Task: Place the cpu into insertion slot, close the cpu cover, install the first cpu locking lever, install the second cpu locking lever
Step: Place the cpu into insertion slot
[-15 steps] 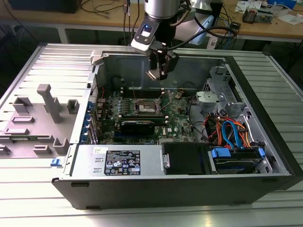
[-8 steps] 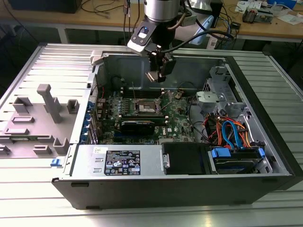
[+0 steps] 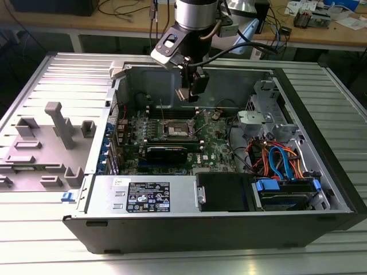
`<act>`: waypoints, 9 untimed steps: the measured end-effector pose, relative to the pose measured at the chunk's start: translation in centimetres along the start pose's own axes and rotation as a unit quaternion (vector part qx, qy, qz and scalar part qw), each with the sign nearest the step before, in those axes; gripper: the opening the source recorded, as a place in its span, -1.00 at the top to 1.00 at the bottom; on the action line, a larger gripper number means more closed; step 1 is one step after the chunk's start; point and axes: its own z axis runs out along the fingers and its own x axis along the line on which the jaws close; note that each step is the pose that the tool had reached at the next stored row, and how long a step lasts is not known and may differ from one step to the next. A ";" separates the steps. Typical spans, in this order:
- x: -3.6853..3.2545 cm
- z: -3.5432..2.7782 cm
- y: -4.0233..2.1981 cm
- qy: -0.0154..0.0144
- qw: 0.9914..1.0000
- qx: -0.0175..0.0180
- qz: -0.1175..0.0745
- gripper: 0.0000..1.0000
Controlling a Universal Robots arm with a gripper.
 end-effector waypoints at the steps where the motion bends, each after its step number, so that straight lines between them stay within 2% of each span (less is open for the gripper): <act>1: 0.00 0.00 0.00 0.000 1.000 0.000 0.001 -0.08; 9: 0.00 0.00 0.00 0.000 1.000 0.000 0.001 -0.08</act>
